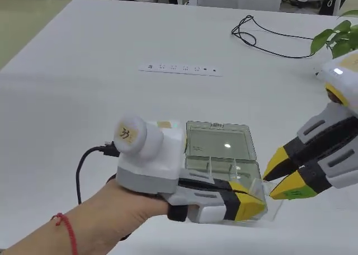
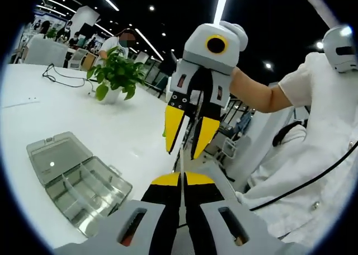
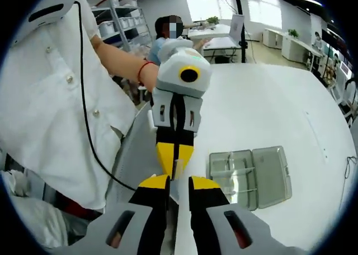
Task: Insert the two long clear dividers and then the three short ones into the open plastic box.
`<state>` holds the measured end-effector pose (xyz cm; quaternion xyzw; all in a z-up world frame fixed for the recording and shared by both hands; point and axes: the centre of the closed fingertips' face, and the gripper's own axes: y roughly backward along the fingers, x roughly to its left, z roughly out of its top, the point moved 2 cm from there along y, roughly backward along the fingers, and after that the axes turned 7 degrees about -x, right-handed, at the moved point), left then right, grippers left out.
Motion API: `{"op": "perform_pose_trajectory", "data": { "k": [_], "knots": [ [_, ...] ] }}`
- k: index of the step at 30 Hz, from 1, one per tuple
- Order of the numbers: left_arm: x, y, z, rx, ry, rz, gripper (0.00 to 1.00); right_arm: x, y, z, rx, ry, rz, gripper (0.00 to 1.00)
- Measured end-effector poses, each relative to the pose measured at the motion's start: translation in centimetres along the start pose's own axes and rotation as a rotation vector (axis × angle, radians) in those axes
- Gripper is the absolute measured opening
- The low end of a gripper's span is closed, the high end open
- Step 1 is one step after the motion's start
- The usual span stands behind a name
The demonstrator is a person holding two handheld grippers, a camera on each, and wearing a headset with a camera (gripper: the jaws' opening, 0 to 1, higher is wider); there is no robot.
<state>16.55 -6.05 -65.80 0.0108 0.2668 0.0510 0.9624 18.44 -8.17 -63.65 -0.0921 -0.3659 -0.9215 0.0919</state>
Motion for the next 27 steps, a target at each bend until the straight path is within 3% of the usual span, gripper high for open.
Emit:
{"op": "perform_pose_trajectory", "data": {
  "k": [5,15,27],
  "knots": [
    [-0.2,0.3,0.2,-0.011,-0.036,-0.018,0.00,0.9,-0.5,0.2,-0.014,-0.024,0.067,0.10],
    [-0.6,0.5,0.5,-0.029,-0.084,-0.051,0.00,1.4,-0.8,0.4,-0.047,-0.056,0.138,0.03],
    [-0.4,0.4,0.4,-0.027,-0.116,-0.044,0.00,1.4,-0.9,0.3,-0.047,-0.059,0.142,0.03]
  ]
}}
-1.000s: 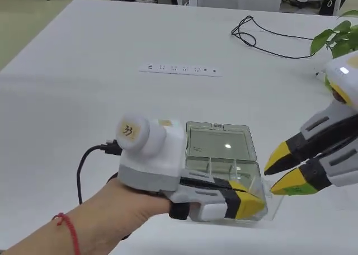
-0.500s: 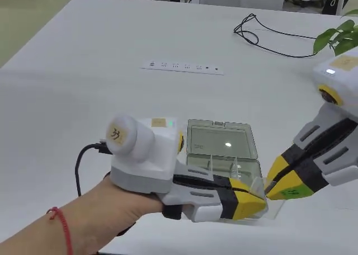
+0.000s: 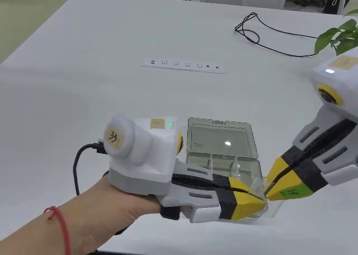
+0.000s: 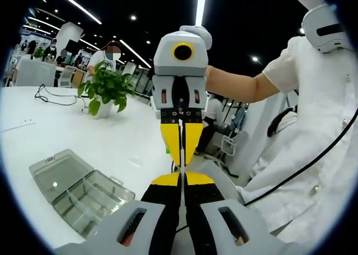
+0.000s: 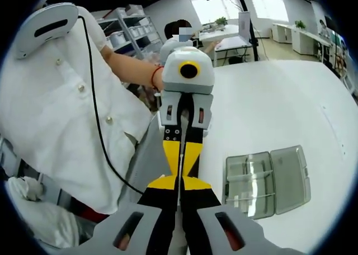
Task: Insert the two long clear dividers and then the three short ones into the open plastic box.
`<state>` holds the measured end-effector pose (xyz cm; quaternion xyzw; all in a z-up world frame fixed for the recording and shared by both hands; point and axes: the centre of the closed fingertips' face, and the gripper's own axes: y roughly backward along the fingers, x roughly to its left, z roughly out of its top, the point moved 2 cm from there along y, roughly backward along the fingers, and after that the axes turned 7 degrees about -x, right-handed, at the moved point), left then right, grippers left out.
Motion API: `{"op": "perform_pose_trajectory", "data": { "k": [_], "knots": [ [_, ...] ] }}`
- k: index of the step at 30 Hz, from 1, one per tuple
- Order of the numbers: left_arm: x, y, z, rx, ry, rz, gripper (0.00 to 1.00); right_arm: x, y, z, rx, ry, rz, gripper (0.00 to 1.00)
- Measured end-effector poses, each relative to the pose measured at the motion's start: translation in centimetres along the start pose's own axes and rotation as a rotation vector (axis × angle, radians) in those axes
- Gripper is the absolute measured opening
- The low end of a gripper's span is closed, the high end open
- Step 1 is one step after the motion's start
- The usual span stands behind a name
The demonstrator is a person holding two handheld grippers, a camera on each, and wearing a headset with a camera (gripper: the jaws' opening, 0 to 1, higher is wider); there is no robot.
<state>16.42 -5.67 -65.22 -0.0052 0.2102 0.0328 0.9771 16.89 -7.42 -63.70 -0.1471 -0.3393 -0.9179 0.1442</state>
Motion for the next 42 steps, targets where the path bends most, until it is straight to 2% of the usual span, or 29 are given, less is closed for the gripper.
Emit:
{"op": "perform_pose_trajectory", "data": {
  "k": [10,16,24,35,42],
  "knots": [
    [0.1,0.3,-0.2,-0.004,-0.011,0.025,0.00,-0.1,-0.3,0.1,0.007,0.022,-0.014,0.02],
    [0.2,0.5,-0.4,0.011,-0.020,0.037,0.00,-0.1,-0.3,0.2,0.015,0.034,-0.021,0.02],
    [0.9,1.6,-0.5,0.010,-0.024,0.084,0.04,-0.4,0.3,0.3,0.009,0.042,-0.043,0.02],
    [2.4,3.5,-0.5,0.023,-0.036,0.169,0.19,-2.0,1.1,0.1,0.012,0.046,-0.108,0.02],
    [3.3,5.0,-0.9,0.045,-0.053,0.229,0.32,-4.0,1.2,-0.6,0.042,0.057,-0.175,0.02]
  ]
}}
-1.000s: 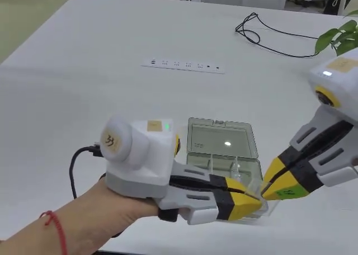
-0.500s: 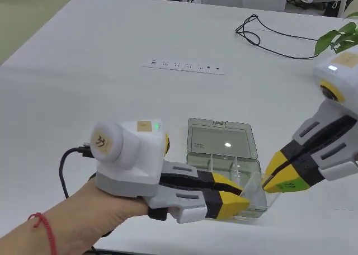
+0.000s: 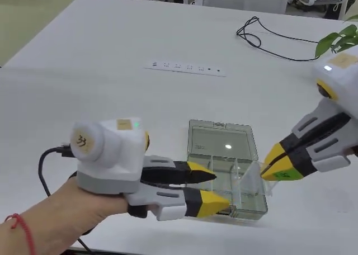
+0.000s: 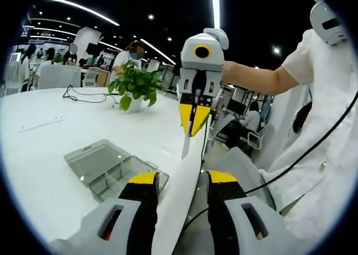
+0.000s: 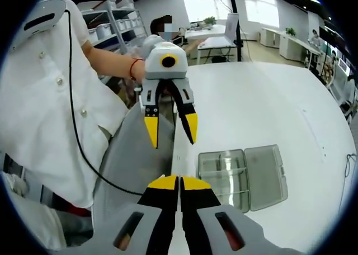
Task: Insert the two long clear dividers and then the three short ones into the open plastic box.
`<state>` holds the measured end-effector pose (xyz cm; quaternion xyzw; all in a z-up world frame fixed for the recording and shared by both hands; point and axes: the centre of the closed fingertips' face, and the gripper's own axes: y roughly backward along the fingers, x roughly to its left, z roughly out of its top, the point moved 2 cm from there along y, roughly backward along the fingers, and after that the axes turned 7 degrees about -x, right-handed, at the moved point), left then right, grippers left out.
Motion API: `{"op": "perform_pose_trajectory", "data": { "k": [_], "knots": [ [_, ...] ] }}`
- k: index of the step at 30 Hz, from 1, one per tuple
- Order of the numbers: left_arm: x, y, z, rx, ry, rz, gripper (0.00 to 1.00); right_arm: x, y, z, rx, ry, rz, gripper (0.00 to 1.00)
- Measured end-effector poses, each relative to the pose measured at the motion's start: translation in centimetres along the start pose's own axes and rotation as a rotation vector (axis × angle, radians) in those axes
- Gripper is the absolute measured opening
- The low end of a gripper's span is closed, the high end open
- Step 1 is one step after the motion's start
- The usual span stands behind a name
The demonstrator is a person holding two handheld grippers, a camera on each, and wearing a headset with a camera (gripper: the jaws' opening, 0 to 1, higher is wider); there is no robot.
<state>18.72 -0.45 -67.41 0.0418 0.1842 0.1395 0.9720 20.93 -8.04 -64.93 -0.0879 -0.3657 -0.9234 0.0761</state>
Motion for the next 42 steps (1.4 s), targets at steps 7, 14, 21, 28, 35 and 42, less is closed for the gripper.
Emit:
{"op": "perform_pose_trajectory", "data": {
  "k": [7,14,21,28,35,42],
  "knots": [
    [0.8,0.9,-0.6,0.021,-0.036,0.033,0.47,-1.6,-0.8,-0.5,0.028,0.028,-0.049,0.02],
    [1.3,1.4,-1.6,0.060,-0.073,0.049,0.63,-3.8,-2.0,-1.2,0.037,0.039,-0.099,0.02],
    [1.8,1.7,-2.4,0.079,-0.084,0.065,0.75,-5.6,-3.3,-2.1,0.034,0.039,-0.123,0.02],
    [2.3,2.0,-2.8,0.068,-0.091,0.082,0.88,-6.9,-4.5,-3.3,0.021,0.044,-0.146,0.02],
    [2.8,2.2,-3.3,0.077,-0.087,0.095,1.00,-7.1,-5.5,-3.9,-0.005,0.031,-0.155,0.02],
    [3.2,2.2,-3.3,0.077,-0.071,0.103,1.00,-7.7,-6.1,-4.9,-0.003,0.014,-0.165,0.02]
  ]
}}
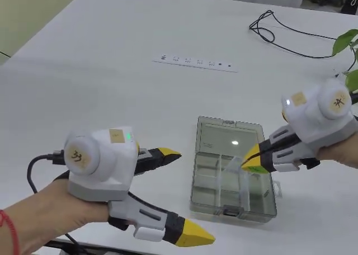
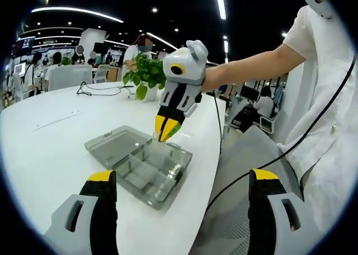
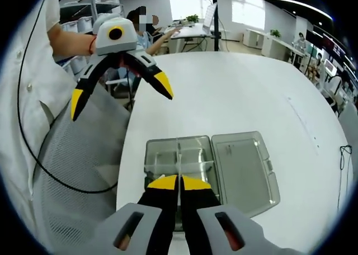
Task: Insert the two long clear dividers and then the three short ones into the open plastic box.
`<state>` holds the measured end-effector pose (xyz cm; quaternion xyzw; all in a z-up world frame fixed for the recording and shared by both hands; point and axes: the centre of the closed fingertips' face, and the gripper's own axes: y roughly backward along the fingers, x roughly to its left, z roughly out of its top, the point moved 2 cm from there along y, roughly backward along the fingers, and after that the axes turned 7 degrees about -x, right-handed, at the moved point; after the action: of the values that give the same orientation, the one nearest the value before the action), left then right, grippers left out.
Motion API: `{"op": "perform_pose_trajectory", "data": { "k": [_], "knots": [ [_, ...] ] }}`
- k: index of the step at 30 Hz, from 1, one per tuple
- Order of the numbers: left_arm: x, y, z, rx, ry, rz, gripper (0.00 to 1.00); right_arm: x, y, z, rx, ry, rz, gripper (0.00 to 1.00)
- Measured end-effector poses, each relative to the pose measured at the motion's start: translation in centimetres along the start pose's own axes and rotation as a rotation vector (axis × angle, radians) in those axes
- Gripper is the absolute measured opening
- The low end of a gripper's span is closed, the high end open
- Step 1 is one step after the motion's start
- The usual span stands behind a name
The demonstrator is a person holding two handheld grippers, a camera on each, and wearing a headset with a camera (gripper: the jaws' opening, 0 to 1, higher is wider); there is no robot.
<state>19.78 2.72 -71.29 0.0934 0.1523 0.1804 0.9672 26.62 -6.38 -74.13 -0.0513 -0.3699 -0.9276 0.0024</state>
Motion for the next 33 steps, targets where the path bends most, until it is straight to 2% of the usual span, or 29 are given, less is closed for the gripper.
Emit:
{"op": "perform_pose_trajectory", "data": {
  "k": [5,23,25,27,28,33],
  "knots": [
    [0.2,0.0,0.0,-0.001,0.005,0.005,1.00,-0.2,-0.1,-0.5,0.005,-0.008,-0.004,0.02],
    [0.0,-0.3,0.0,-0.004,0.008,0.002,1.00,-0.3,-0.3,-0.6,-0.019,-0.029,-0.015,0.02],
    [-0.1,-0.3,-0.1,-0.003,0.011,0.002,1.00,0.0,-0.6,-0.4,-0.023,0.007,-0.012,0.02],
    [0.0,-0.3,-0.1,-0.003,0.012,0.003,1.00,0.0,-0.8,-0.8,0.010,0.072,-0.006,0.02],
    [0.0,-0.3,-0.1,-0.002,0.012,0.002,1.00,0.0,-1.0,-0.7,-0.002,0.100,0.000,0.02],
    [-0.2,-0.4,-0.1,-0.002,0.013,0.000,1.00,-0.2,-1.2,-1.0,-0.001,0.109,-0.006,0.02]
  ]
}}
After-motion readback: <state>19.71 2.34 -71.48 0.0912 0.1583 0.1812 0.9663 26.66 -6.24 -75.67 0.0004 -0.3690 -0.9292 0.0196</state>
